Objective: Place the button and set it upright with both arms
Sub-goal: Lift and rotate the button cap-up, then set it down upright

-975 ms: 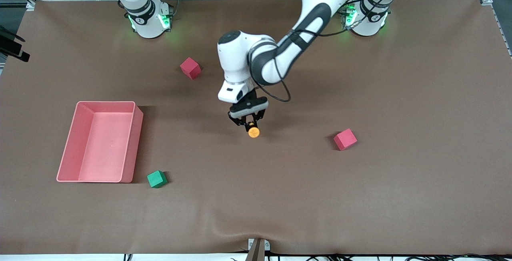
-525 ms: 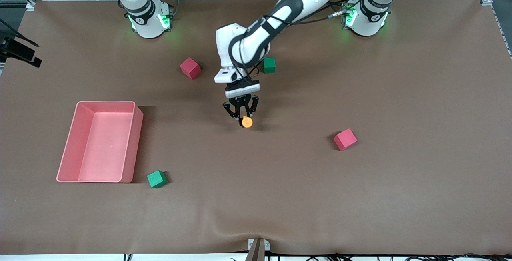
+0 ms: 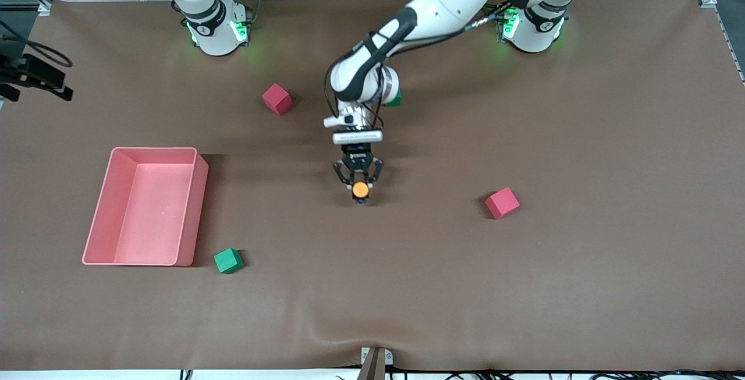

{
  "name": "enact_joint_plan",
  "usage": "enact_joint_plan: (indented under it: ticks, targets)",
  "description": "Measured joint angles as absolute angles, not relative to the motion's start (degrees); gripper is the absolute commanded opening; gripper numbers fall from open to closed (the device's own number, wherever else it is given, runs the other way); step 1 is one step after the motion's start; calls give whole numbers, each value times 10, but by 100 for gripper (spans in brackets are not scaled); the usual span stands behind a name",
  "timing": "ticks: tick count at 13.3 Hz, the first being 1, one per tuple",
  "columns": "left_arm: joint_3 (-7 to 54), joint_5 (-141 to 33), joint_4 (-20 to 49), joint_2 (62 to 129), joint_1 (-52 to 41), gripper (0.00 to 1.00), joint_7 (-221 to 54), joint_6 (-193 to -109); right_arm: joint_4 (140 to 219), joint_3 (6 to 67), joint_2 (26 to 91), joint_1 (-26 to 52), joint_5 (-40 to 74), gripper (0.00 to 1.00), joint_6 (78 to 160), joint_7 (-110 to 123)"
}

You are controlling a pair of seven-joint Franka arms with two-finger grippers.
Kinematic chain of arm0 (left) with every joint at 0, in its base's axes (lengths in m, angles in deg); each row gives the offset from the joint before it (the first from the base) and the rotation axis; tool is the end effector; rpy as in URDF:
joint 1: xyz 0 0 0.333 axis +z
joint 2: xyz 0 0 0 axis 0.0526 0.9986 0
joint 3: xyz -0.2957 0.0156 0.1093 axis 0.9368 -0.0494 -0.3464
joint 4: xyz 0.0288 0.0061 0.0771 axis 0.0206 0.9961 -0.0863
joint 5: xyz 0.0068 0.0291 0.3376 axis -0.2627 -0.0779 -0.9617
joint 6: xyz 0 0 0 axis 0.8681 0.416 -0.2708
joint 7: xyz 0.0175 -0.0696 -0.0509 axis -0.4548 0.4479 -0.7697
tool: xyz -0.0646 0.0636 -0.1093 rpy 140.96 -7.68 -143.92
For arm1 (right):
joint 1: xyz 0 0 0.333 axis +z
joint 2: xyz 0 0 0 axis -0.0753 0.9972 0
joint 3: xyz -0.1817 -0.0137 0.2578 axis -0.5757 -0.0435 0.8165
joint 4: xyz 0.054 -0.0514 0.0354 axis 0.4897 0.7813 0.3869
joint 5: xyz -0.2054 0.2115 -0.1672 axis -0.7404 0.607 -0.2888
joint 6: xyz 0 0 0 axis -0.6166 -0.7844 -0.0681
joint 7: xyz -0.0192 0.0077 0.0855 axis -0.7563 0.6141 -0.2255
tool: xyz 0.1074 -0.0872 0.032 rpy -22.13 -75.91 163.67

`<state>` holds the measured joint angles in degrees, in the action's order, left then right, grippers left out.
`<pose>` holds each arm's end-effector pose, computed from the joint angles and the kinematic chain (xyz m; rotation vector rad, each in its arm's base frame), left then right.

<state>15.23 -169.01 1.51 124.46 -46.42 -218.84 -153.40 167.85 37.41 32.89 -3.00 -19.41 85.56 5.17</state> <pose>0.4344 -0.5346 0.1409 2.5472 0.1774 1.7983 0.4689 -0.0274 0.6165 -3.1277 -0.0130 0.0843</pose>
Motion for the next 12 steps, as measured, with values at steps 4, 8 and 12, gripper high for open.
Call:
enact_joint_plan:
  ticks: [4, 8, 12]
  targets:
    - [148, -1711, 15, 1257, -466, 0, -2191, -1534, 1679, 373, 329, -29, -195, 100, 847, 52]
    - [148, -1714, 16, 1261, -467, 0, -2194, -1533, 1679, 371, 329, -29, -195, 100, 826, 52]
    - [148, -1714, 17, 1271, -467, 100, -2220, -1533, 1678, 370, 329, -29, -195, 100, 824, 52]
